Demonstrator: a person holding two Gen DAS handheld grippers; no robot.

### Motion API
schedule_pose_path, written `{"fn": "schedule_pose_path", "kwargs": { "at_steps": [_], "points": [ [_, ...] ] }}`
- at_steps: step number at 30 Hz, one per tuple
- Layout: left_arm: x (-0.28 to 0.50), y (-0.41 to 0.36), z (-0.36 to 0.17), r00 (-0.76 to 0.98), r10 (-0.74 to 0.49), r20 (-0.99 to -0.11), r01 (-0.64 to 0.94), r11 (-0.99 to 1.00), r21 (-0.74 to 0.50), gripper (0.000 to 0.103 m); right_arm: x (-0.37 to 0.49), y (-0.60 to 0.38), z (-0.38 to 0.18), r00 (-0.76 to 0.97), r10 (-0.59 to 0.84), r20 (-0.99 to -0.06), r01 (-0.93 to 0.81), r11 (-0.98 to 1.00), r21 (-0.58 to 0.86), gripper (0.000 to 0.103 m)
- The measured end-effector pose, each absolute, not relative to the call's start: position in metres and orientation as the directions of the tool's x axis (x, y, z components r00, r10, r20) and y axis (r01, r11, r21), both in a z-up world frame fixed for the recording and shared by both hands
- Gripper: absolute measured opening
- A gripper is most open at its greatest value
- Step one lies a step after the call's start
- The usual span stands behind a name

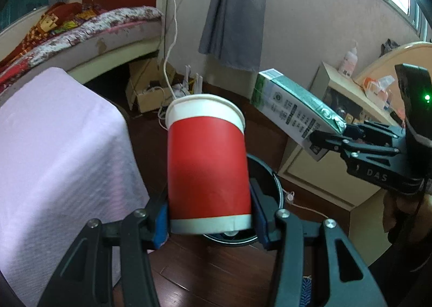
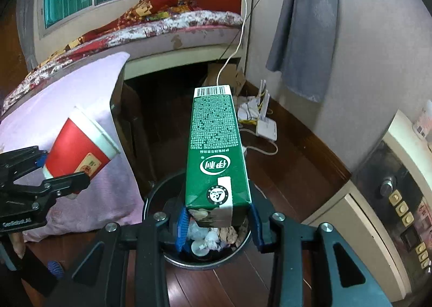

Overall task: Collect trash
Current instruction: 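Lift and carry the green carton and red cup over the black bin, then open both grippers to drop the carton and cup into the bin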

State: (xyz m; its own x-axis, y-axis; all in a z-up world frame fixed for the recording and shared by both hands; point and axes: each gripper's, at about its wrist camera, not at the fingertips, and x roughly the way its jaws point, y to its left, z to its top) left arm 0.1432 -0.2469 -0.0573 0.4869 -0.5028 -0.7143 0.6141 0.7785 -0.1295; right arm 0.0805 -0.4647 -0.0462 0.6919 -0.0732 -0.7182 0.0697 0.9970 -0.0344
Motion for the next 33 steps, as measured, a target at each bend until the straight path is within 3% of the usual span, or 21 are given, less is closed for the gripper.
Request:
{"fn": "schedule_pose_path", "kwargs": {
  "at_steps": [14, 29, 30, 31, 32, 33],
  "points": [
    [0.163, -0.277, -0.121, 0.34, -0.486, -0.805, 0.633, 0.752, -0.187, 0.052, 0.093, -0.471, -0.117, 0.53, -0.045, -0.847, 0.014, 0.999, -0.044, 0.04],
    [0.191, -0.297, -0.175, 0.212, -0.454, -0.865, 0.607, 0.756, -0.247, 0.056, 0.134, -0.468, -0.18, 0.435, 0.043, -0.899, -0.024, 0.999, 0.036, 0.04],
    [0.192, -0.298, -0.176, 0.202, -0.468, -0.86, 0.613, 0.745, -0.262, 0.057, 0.136, -0.468, -0.183, 0.426, 0.061, -0.903, -0.036, 0.998, 0.051, 0.04],
    [0.191, -0.3, -0.178, 0.191, -0.484, -0.854, 0.623, 0.732, -0.275, 0.072, 0.137, -0.467, -0.187, 0.417, 0.072, -0.906, -0.053, 0.997, 0.055, 0.041],
    [0.192, -0.301, -0.181, 0.206, -0.446, -0.871, 0.625, 0.745, -0.234, 0.097, 0.138, -0.465, -0.191, 0.411, 0.049, -0.91, -0.063, 0.998, 0.025, 0.056],
    [0.193, -0.297, -0.181, 0.242, -0.404, -0.882, 0.611, 0.77, -0.186, 0.103, 0.141, -0.468, -0.196, 0.408, -0.02, -0.913, -0.048, 0.998, -0.043, 0.096]
  ]
}}
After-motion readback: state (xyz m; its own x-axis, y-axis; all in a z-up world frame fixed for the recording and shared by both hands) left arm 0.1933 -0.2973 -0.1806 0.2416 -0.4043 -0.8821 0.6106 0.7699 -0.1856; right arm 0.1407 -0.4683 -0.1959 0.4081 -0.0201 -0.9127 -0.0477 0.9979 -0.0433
